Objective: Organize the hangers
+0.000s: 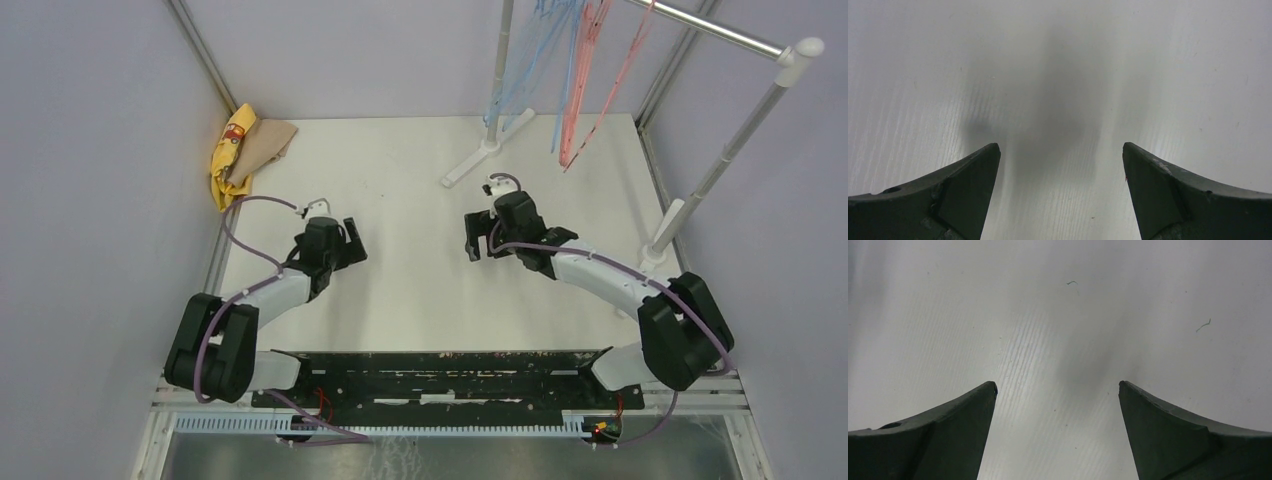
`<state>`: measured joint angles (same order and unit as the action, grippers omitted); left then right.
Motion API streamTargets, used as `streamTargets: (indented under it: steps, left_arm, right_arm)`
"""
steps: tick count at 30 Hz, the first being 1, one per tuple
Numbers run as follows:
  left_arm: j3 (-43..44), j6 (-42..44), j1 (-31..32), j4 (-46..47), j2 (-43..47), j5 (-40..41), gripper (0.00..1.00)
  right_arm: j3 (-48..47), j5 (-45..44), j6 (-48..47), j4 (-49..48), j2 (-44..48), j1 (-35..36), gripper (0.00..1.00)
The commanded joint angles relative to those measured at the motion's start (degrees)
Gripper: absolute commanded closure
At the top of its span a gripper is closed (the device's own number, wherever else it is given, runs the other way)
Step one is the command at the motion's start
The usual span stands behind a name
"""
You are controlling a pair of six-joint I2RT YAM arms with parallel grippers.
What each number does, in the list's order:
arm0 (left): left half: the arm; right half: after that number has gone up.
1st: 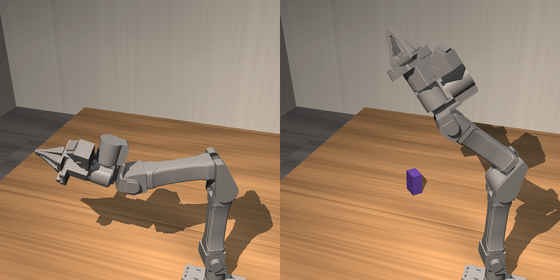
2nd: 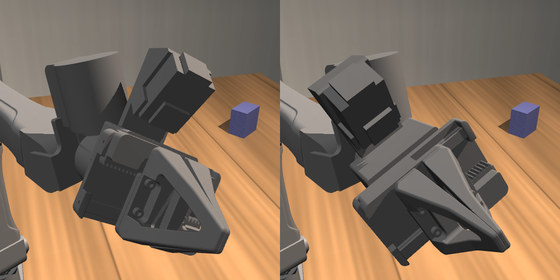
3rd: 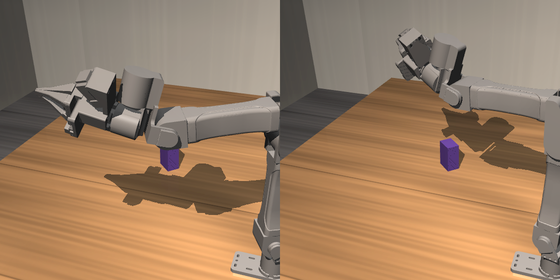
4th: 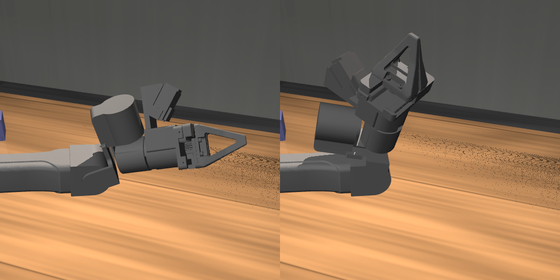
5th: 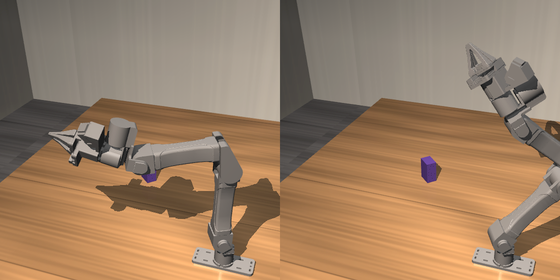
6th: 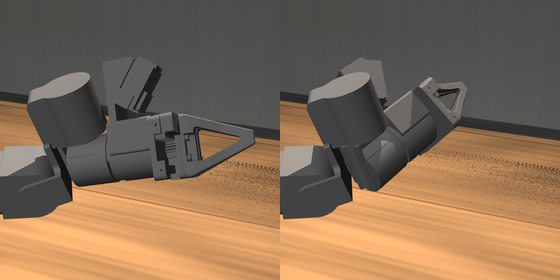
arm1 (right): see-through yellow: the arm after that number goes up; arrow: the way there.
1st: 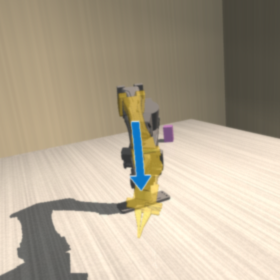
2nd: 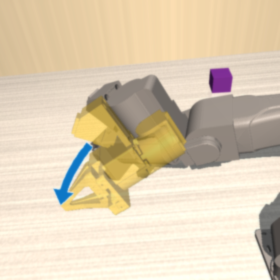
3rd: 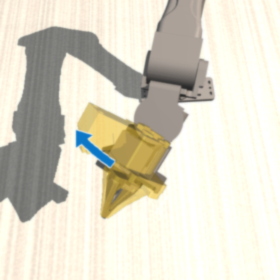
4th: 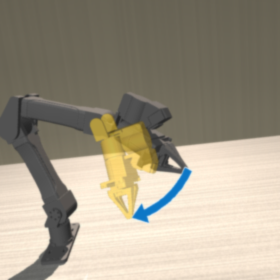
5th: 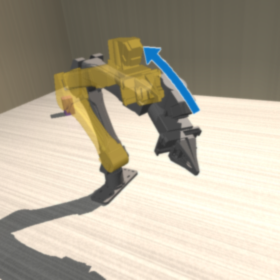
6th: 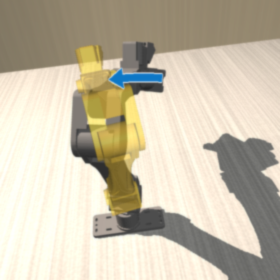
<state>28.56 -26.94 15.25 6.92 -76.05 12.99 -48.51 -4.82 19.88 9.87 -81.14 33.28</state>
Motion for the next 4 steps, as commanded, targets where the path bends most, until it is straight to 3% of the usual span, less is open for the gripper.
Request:
streamTargets:
  steps: [1,4]
  left_arm:
    - [2.51,3.14,0.22,0.16,-0.24,0.55,0.01]
    - [2.42,3.26,0.35,0.11,0.00,0.44,0.01]
  right_arm:
    - [-2.83,-1.38,-3.29,-3.04,-0.28,0.69,0.00]
    - [-1.91,-2.17,-3.17,-4.08,0.39,0.66,0.00]
